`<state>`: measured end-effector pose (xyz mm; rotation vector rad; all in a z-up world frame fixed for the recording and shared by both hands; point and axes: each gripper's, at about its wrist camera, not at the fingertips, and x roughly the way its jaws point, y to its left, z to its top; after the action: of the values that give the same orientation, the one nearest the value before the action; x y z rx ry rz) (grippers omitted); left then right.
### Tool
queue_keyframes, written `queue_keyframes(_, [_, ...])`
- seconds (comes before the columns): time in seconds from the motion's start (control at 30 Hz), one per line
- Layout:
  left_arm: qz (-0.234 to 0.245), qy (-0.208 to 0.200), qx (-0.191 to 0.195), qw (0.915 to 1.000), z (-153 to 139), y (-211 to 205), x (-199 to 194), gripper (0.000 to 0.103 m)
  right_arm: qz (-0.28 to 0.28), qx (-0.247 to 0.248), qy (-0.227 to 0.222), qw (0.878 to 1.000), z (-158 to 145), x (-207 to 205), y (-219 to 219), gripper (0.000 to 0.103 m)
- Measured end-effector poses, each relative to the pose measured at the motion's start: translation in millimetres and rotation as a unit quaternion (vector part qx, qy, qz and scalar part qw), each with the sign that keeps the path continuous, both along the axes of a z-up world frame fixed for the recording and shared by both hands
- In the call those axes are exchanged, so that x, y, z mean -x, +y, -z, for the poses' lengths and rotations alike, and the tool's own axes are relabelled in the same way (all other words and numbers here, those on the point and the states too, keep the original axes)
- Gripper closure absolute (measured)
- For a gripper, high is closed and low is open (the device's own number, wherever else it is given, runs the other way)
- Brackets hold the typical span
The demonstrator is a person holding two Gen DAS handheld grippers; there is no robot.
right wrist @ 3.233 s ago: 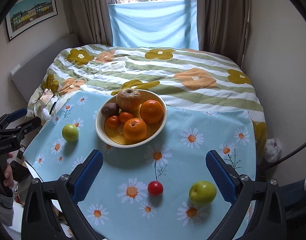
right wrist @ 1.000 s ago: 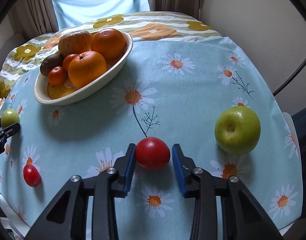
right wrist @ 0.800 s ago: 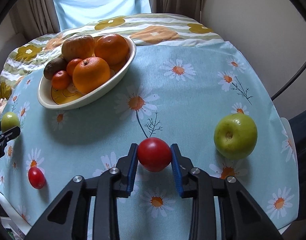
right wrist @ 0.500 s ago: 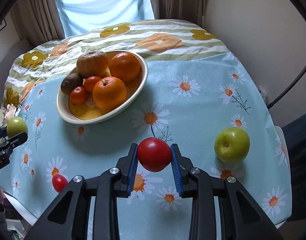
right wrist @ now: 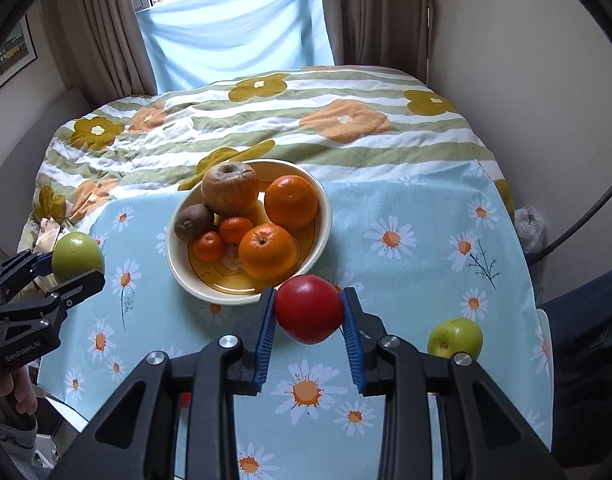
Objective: Organize fruits
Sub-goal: 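Carry the green apple into the bowl and open the left tool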
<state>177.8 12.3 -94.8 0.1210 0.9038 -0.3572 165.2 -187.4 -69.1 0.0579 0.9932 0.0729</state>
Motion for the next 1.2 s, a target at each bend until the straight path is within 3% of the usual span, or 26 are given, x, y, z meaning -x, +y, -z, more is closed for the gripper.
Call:
queue_keyframes(0.27, [-0.055,0.009,0.011,0.9984,7.7,-30.1,-23.2,0.042,-0.067,0.001,0.000,0.998,0.0,-32.4,-10.6,0.073])
queue_keyframes(0.73, [-0.128,0.044,0.000,0.9909,57.9,-78.2,-55.0,0.042,-0.159,-0.003,0.016,0.987,26.3,-85.4,-39.9,0.073])
queue_keyframes(1.03, [-0.134,0.045,-0.007,0.9900,73.0,-90.7,-55.1,0.042,-0.183,-0.003,0.023,0.983,37.7,-94.4,-46.7,0.073])
queue_keyframes(1.1, [-0.135,0.031,-0.009,0.9904,67.4,-92.6,-51.4,0.034,-0.185,-0.004,0.020,0.982,35.8,-94.0,-48.2,0.073])
queue_keyframes(1.13, [-0.135,0.023,-0.013,0.9904,63.7,-93.6,-50.2,0.013,-0.186,-0.004,0.018,0.982,34.6,-93.5,-48.5,0.073])
queue_keyframes(1.17, [-0.137,0.013,-0.017,0.9904,59.1,-94.5,-48.3,0.000,-0.187,-0.004,0.017,0.982,33.4,-92.7,-49.2,0.073])
queue_keyframes(1.2, [-0.138,0.000,-0.017,0.9903,53.4,-94.6,-45.8,0.000,-0.187,-0.005,0.015,0.982,31.7,-91.7,-49.8,0.073])
